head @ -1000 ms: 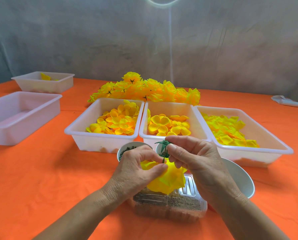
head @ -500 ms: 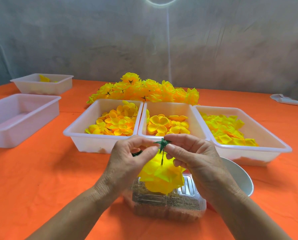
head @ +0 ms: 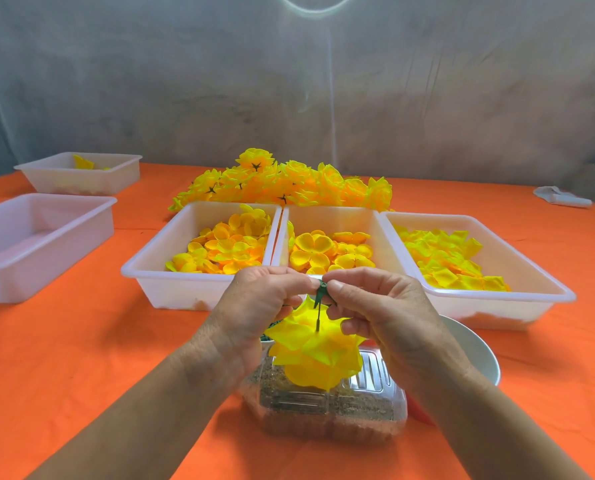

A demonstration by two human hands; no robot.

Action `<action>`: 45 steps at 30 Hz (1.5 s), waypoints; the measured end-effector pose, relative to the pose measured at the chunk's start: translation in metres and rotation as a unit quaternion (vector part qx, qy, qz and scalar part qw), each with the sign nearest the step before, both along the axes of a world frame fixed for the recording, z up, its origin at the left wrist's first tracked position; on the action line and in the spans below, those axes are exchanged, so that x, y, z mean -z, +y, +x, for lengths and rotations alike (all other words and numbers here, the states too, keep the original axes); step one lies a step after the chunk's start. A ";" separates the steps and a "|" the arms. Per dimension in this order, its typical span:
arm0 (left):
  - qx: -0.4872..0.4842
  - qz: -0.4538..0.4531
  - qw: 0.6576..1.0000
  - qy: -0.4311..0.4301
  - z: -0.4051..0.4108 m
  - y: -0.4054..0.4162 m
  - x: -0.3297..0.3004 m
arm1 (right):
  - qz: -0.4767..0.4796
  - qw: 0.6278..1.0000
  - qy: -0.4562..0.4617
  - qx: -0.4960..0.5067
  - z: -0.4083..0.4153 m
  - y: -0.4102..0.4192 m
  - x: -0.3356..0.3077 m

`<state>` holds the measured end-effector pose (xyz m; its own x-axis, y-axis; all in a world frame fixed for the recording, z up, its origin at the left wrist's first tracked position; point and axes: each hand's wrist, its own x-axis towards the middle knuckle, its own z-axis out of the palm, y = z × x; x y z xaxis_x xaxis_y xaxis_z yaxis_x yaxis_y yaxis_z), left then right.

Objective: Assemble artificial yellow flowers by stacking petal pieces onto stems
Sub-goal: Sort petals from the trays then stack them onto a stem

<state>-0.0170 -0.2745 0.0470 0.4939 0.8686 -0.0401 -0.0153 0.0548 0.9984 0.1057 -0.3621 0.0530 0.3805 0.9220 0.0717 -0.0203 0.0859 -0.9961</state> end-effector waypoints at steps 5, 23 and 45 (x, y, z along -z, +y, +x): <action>0.004 -0.031 0.999 0.011 0.000 0.004 -0.001 | -0.033 0.999 -0.002 -0.003 -0.001 0.001 -0.006; 0.011 0.031 0.995 0.095 -0.002 -0.003 0.003 | -0.022 0.980 -0.196 -0.001 0.003 0.002 0.004; -0.010 0.121 0.967 0.225 0.001 -0.007 0.011 | -0.067 0.919 -0.387 -0.009 0.009 0.005 0.017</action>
